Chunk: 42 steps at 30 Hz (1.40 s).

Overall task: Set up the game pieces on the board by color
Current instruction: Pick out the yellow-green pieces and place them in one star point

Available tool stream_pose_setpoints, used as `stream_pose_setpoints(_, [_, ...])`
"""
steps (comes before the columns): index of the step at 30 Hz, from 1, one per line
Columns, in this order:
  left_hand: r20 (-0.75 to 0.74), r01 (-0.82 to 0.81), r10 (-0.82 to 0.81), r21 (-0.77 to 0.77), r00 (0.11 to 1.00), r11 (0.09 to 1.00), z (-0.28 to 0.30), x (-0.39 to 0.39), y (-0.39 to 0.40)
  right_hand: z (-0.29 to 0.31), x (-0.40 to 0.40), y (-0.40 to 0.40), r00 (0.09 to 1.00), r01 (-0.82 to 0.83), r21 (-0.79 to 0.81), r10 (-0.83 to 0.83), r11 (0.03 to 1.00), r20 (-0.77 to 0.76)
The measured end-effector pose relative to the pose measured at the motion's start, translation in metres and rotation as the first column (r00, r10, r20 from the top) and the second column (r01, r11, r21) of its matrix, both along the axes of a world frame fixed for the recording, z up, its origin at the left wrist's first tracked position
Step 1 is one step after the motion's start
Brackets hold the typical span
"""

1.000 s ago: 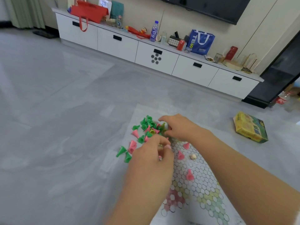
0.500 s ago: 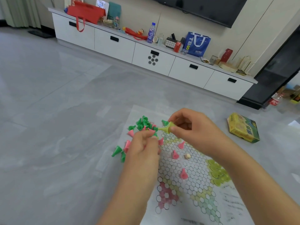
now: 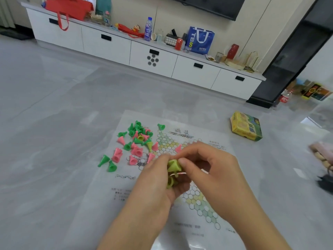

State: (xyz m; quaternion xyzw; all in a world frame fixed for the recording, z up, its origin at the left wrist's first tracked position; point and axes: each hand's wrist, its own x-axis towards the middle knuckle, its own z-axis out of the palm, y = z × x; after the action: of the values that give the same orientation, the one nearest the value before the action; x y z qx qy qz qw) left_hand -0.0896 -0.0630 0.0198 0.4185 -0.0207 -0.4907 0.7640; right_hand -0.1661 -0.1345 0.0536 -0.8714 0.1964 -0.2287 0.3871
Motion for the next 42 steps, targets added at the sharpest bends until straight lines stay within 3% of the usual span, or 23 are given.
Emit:
stream_pose_setpoints(5, [0.122,-0.025,0.002,0.190,0.993,0.982,0.000,-0.012,-0.007,-0.013,-0.014,-0.001,1.000,-0.010,-0.016,0.010,1.000,-0.016])
stream_pose_setpoints(10, [0.170,0.016,-0.049,0.192,0.984,0.981,-0.001,-0.020,-0.012,-0.018,-0.024,-0.004,0.999,0.018,-0.093,-0.022,0.995,-0.047])
stream_pose_setpoints(12, [0.160,0.045,-0.079,0.202,0.984,0.978,-0.001,-0.022,-0.013,-0.017,-0.031,-0.008,0.996,0.086,-0.008,-0.086,0.996,-0.002])
stream_pose_setpoints(14, [0.168,0.084,-0.122,0.221,0.978,0.972,-0.001,-0.024,-0.015,-0.016,-0.039,-0.014,0.978,0.192,0.190,-0.205,0.963,0.050])
stream_pose_setpoints(17, [0.278,0.132,-0.194,0.227,0.941,0.965,-0.002,-0.026,-0.016,-0.018,-0.047,-0.018,0.942,0.281,0.404,-0.331,0.871,0.058])
stream_pose_setpoints(21, [0.481,0.071,-0.174,0.226,0.859,0.972,-0.002,-0.031,-0.016,-0.027,-0.052,-0.017,0.915,0.269,0.654,-0.400,0.707,0.056])
stream_pose_setpoints(23, [0.571,0.065,-0.184,0.222,0.800,0.973,-0.001,-0.032,-0.016,-0.030,-0.055,-0.020,0.912,0.204,0.812,-0.407,0.547,0.045])
stream_pose_setpoints(26, [0.640,0.103,-0.227,0.225,0.734,0.969,-0.002,-0.034,-0.016,-0.032,-0.059,-0.024,0.907,0.039,0.978,-0.419,0.206,0.052])
stream_pose_setpoints(30, [0.777,0.078,-0.251,0.254,0.578,0.964,-0.009,-0.038,-0.020,-0.033,-0.064,-0.028,0.940,-0.003,0.991,-0.337,0.130,0.047])
stream_pose_setpoints(32, [0.838,0.025,-0.233,0.254,0.493,0.967,-0.012,-0.038,-0.021,-0.034,-0.064,-0.027,0.953,0.001,0.990,-0.301,0.140,0.042])
stream_pose_setpoints(34, [0.888,-0.025,-0.230,0.261,0.398,0.965,-0.014,-0.037,-0.021,-0.038,-0.064,-0.026,0.960,0.040,0.974,-0.281,0.221,0.025])
stream_pose_setpoints(36, [0.931,-0.090,-0.240,0.273,0.277,0.958,-0.015,-0.037,-0.019,-0.042,-0.065,-0.025,0.961,0.141,0.898,-0.275,0.417,-0.024])
stream_pose_setpoints(39, [0.958,-0.161,-0.231,0.258,0.168,0.953,-0.019,-0.037,-0.019,-0.040,-0.065,-0.024,0.933,0.297,0.613,-0.360,0.732,-0.022])
stream_pose_setpoints(42, [0.957,-0.192,-0.252,0.277,0.145,0.941,-0.019,-0.035,-0.018,-0.032,-0.066,-0.025,0.939,0.272,0.455,-0.337,0.848,0.067])
